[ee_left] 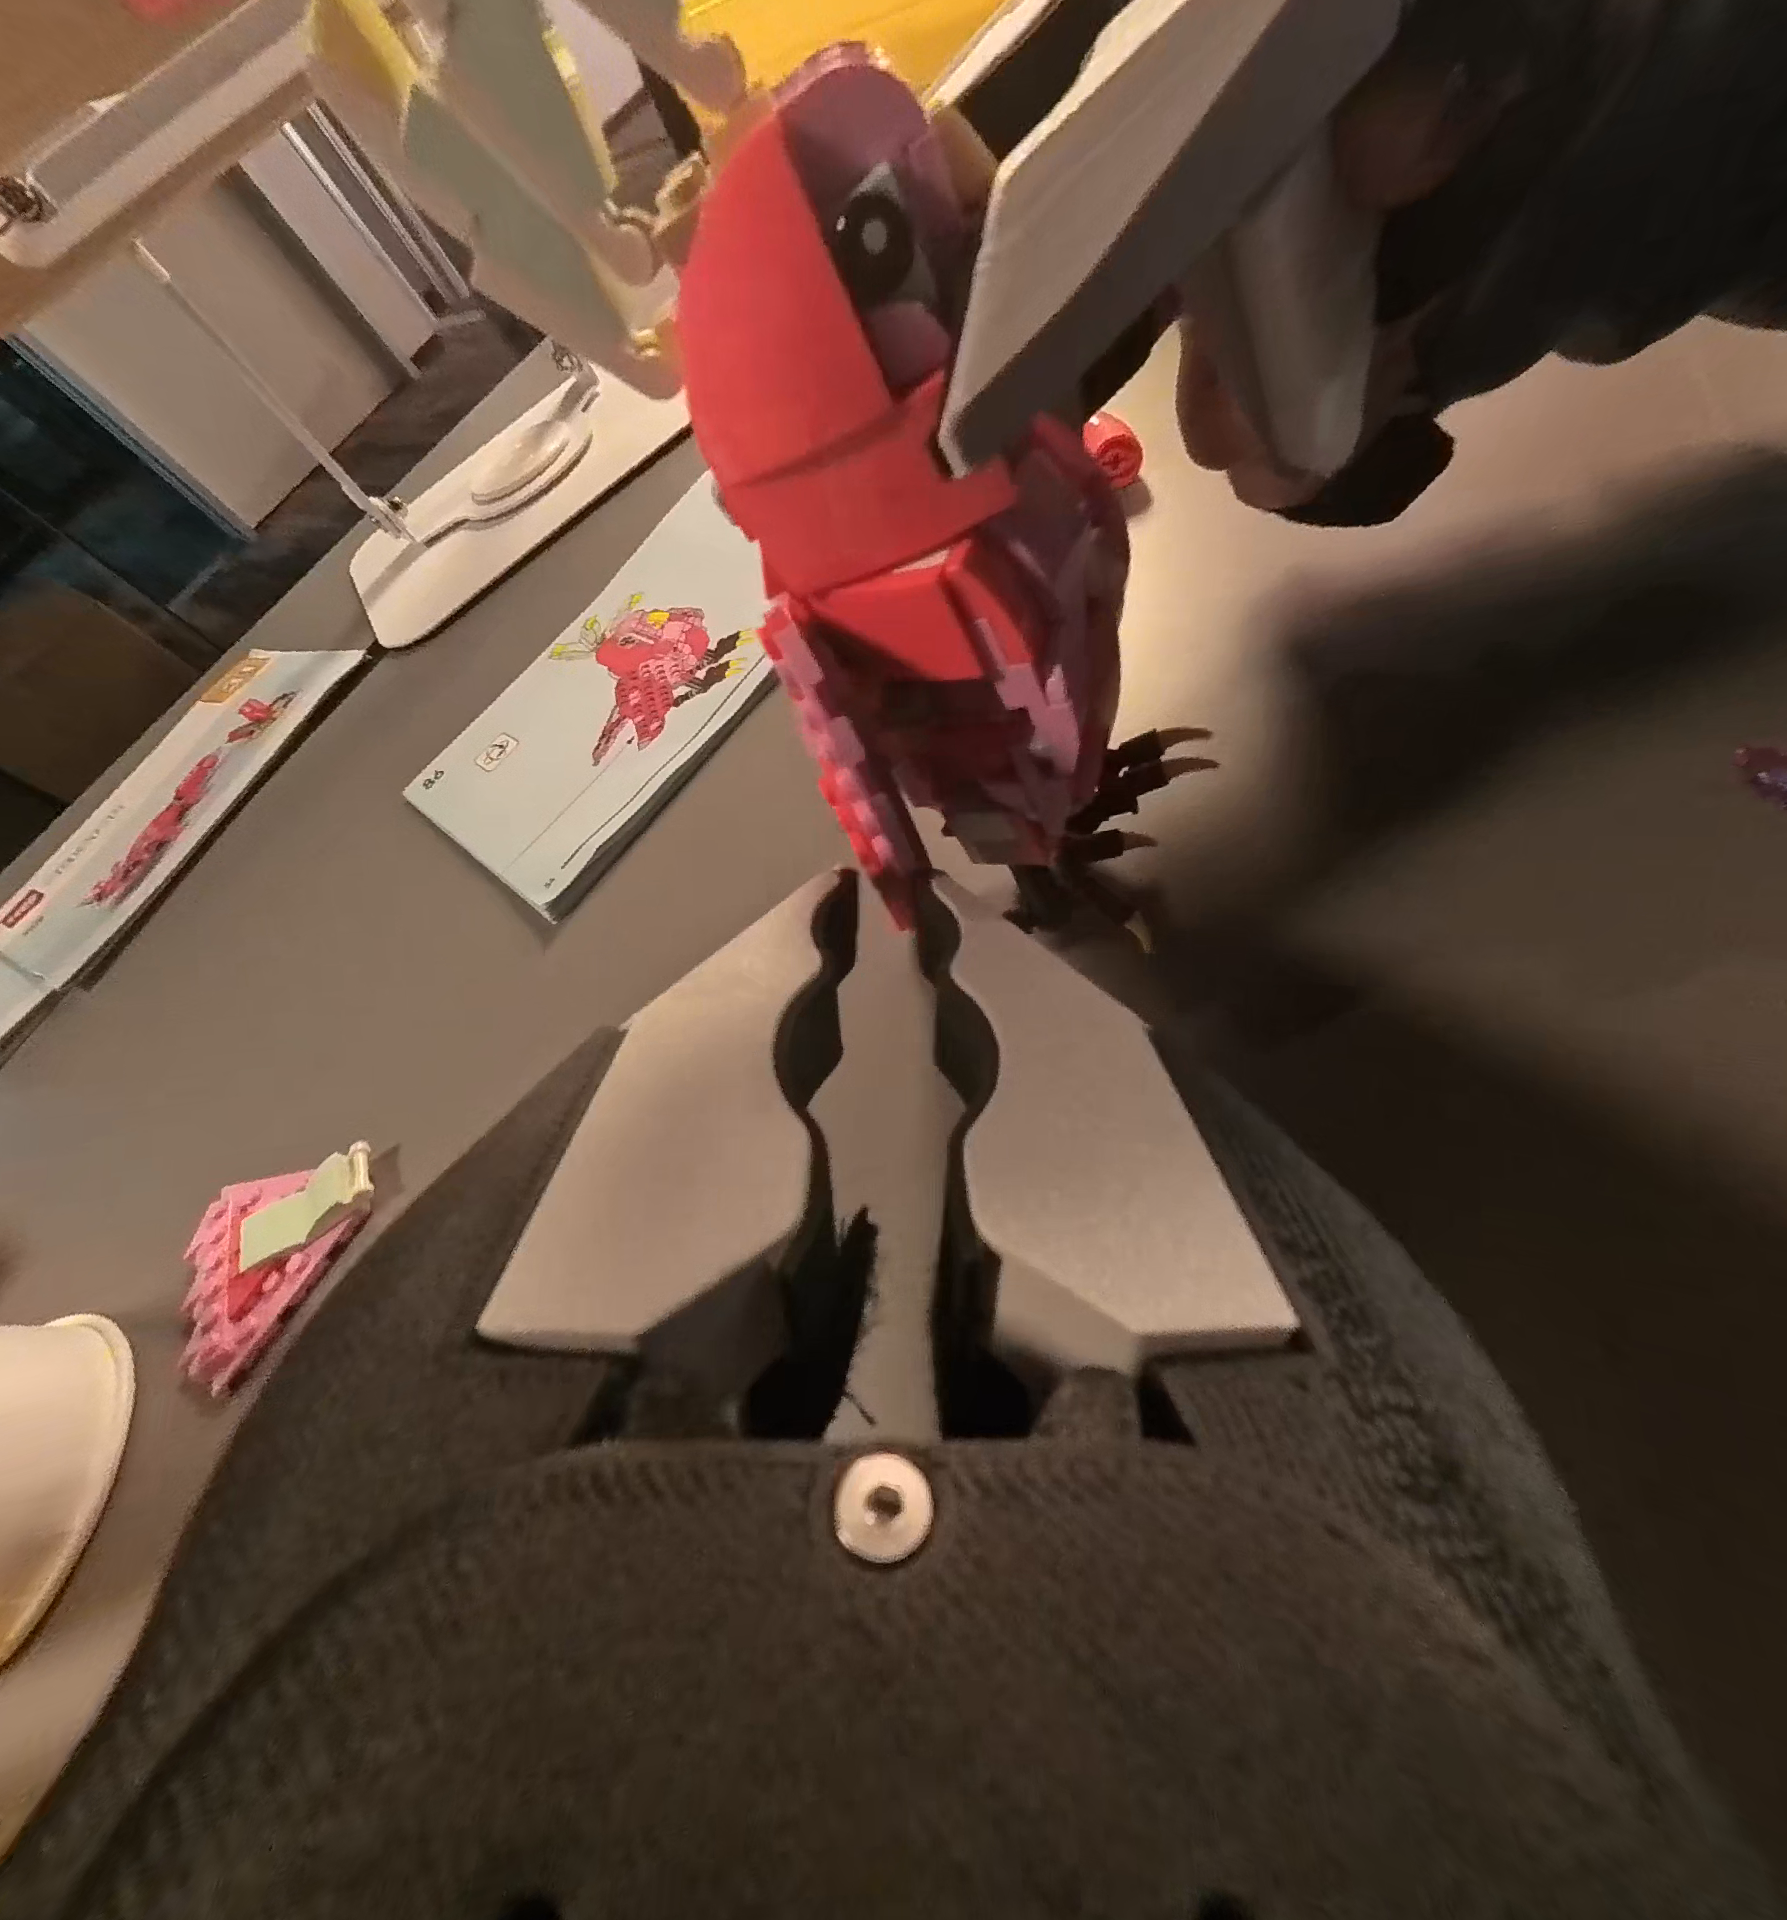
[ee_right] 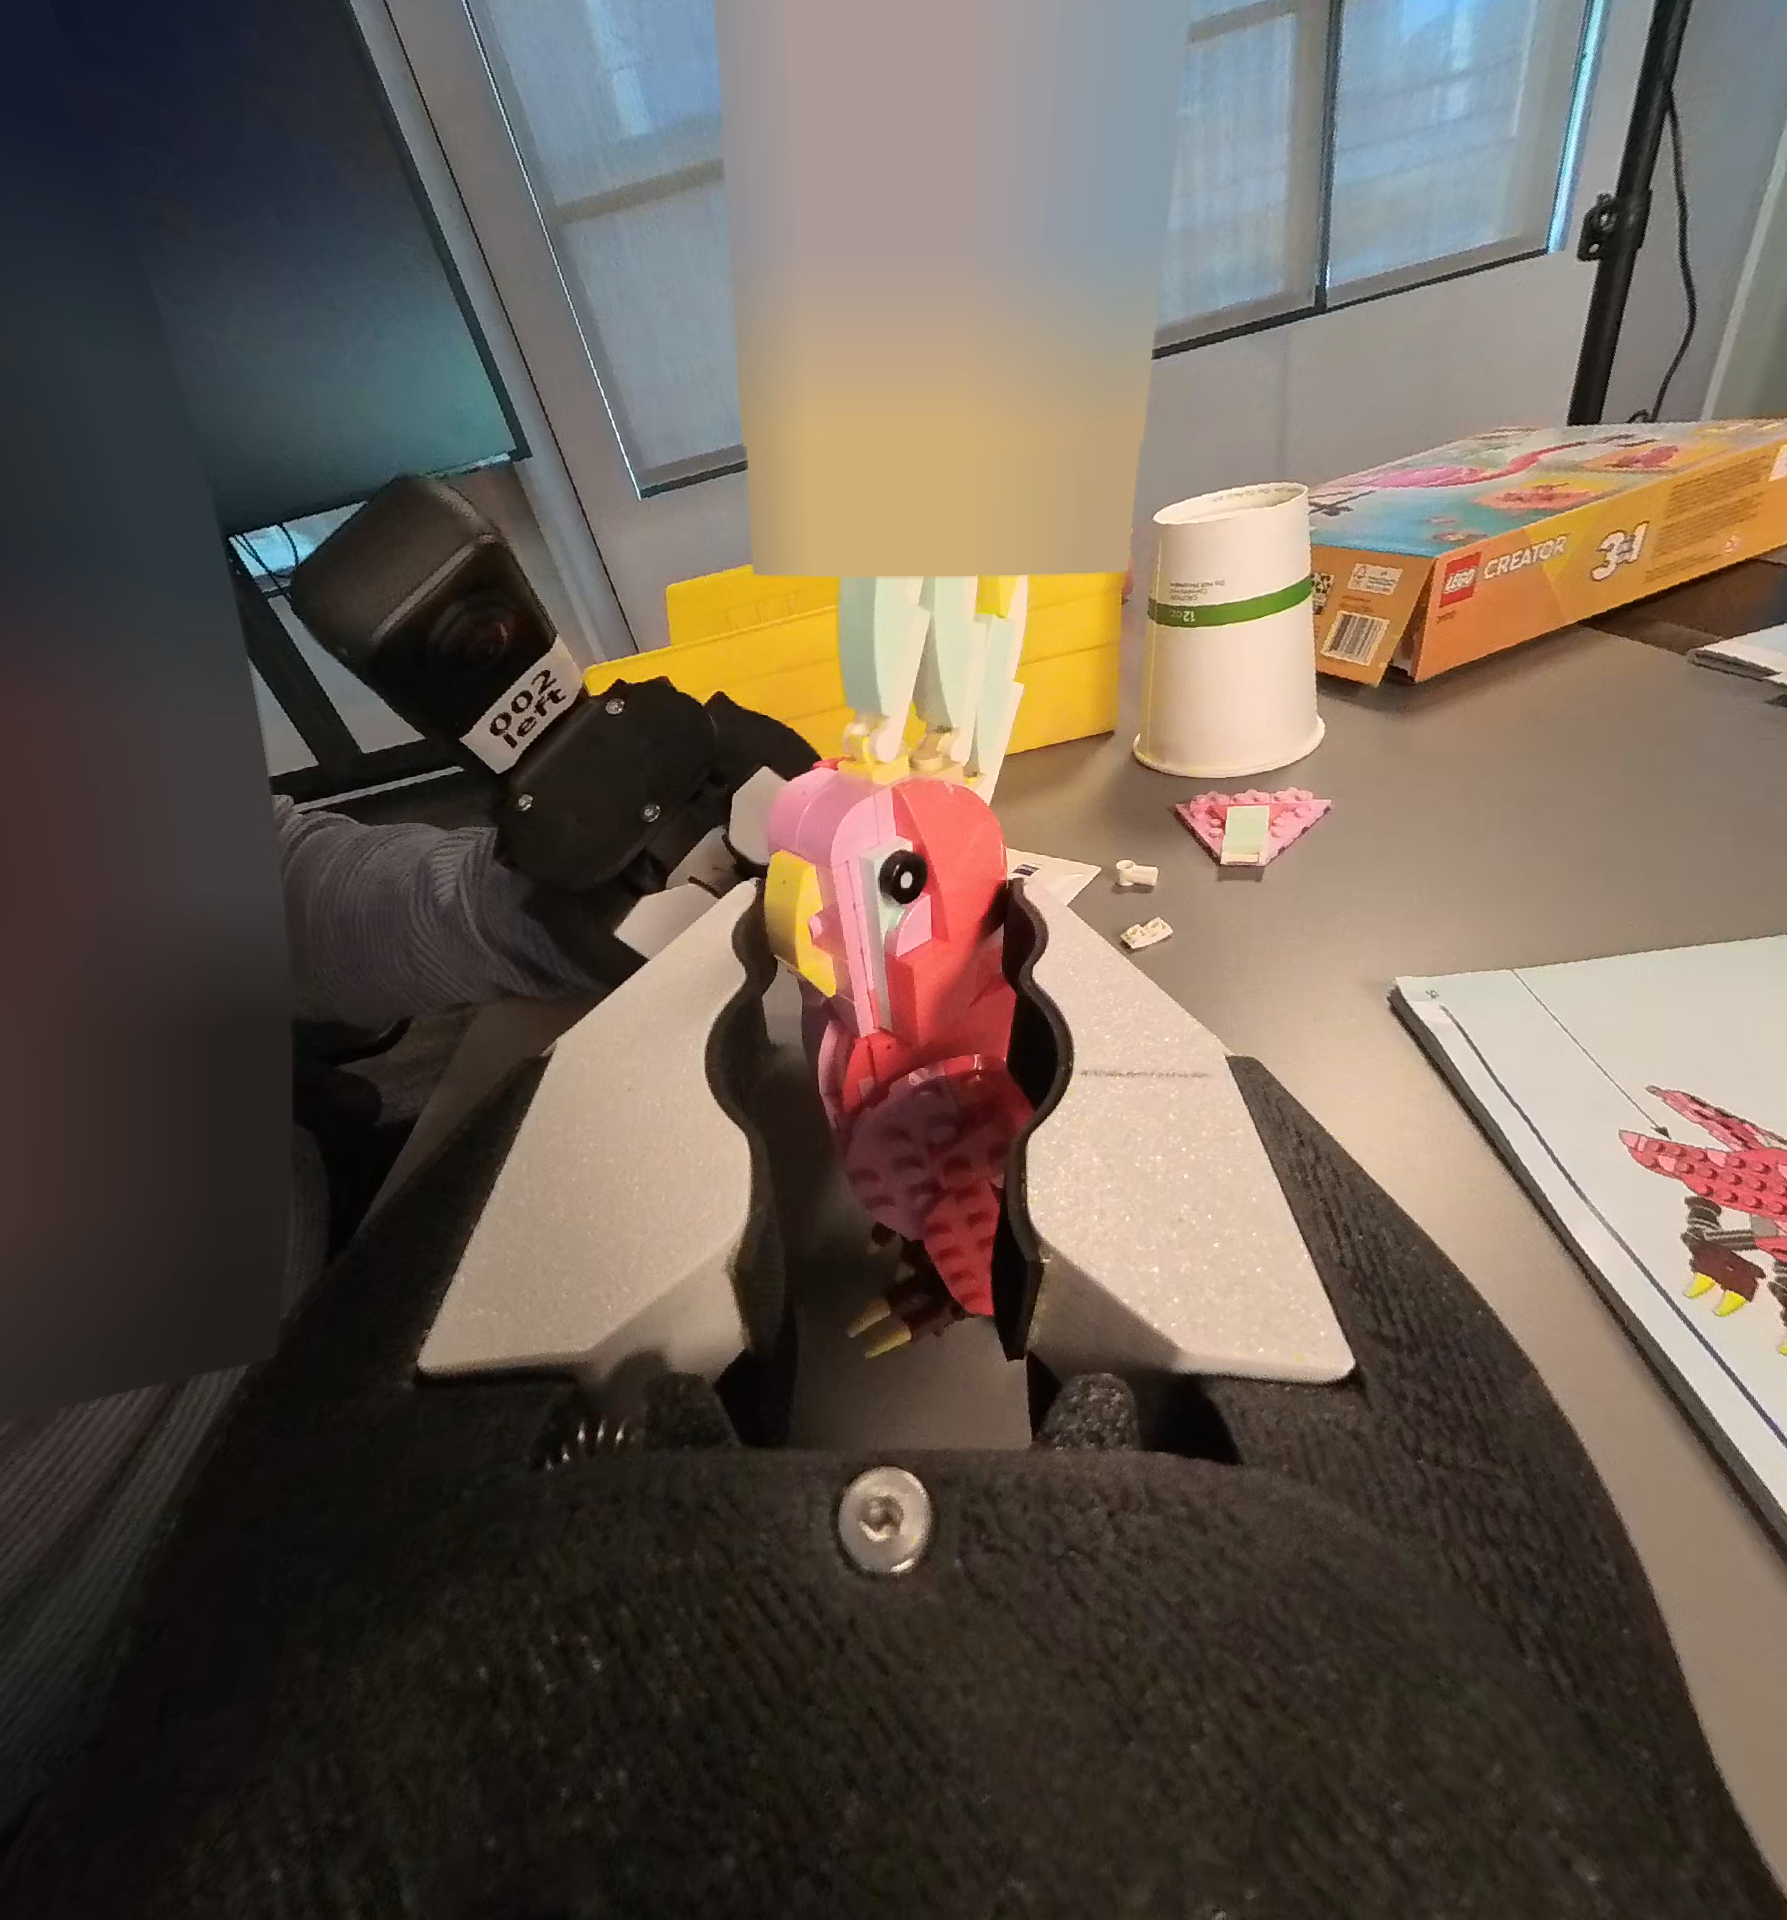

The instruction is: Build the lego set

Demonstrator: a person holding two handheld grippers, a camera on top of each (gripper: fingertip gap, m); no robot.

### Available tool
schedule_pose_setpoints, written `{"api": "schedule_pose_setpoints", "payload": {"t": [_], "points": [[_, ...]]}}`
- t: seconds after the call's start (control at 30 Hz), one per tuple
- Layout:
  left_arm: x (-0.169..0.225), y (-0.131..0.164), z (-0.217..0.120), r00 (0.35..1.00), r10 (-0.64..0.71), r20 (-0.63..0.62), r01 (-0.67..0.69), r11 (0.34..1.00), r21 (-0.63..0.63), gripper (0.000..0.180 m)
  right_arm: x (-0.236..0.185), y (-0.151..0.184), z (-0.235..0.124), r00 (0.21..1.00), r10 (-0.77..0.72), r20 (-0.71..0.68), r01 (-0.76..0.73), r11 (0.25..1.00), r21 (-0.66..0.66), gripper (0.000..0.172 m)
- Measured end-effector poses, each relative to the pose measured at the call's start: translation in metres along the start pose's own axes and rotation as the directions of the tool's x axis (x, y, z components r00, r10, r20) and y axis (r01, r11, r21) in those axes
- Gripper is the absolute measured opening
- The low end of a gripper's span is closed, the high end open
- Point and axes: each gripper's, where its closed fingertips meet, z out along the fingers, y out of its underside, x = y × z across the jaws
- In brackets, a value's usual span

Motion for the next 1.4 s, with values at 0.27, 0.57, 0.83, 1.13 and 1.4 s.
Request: {"api": "schedule_pose_setpoints", "payload": {"t": [0.27,0.57,0.83,1.13,1.4], "points": [[0.033,0.011,-0.013,0.986,-0.023,-0.165,0.015,0.999,-0.05,0.02,-0.001,0.0,0.001,1.0,0.016,0.017,-0.016,1.0,0.015,0.042],[0.032,0.002,0.011,0.992,-0.117,-0.054,0.11,0.987,-0.114,0.02,-0.001,0.0,0.0,1.0,0.011,0.01,-0.011,1.0,0.028,0.042],[0.038,0.001,0.014,0.953,-0.272,-0.135,0.254,0.958,-0.136,0.021,0.001,0.0,-0.001,1.0,0.016,0.007,-0.017,0.999,0.046,0.042],[0.04,0.006,0.02,0.937,-0.317,-0.145,0.288,0.939,-0.188,0.018,0.0,0.0,-0.002,1.0,0.016,0.006,-0.016,0.998,0.062,0.042],[0.044,0.006,0.019,0.861,-0.419,-0.289,0.36,0.903,-0.237,0.016,-0.004,0.002,-0.002,0.999,-0.028,0.019,0.027,0.997,0.078,0.042]]}}
